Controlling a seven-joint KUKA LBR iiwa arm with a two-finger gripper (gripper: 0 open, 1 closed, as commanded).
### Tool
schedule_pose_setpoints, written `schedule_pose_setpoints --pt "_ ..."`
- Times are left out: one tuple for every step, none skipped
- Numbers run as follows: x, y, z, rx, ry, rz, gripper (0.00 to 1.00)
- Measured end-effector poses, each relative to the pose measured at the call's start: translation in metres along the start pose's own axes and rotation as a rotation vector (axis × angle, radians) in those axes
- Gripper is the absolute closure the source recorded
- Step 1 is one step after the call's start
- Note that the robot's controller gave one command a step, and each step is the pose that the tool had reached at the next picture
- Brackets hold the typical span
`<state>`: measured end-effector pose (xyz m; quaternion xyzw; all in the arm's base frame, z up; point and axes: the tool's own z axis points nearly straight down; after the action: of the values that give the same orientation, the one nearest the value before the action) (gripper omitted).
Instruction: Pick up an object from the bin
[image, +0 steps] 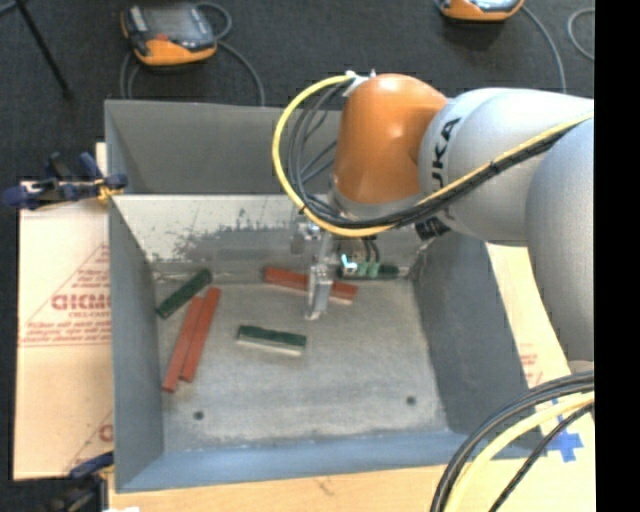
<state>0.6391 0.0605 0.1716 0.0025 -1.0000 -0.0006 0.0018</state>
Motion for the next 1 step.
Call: schedule_pose_setpoints --pt "-0.0018 -0.0001 -0.0052 -0.001 -0.008 0.001 0.0"
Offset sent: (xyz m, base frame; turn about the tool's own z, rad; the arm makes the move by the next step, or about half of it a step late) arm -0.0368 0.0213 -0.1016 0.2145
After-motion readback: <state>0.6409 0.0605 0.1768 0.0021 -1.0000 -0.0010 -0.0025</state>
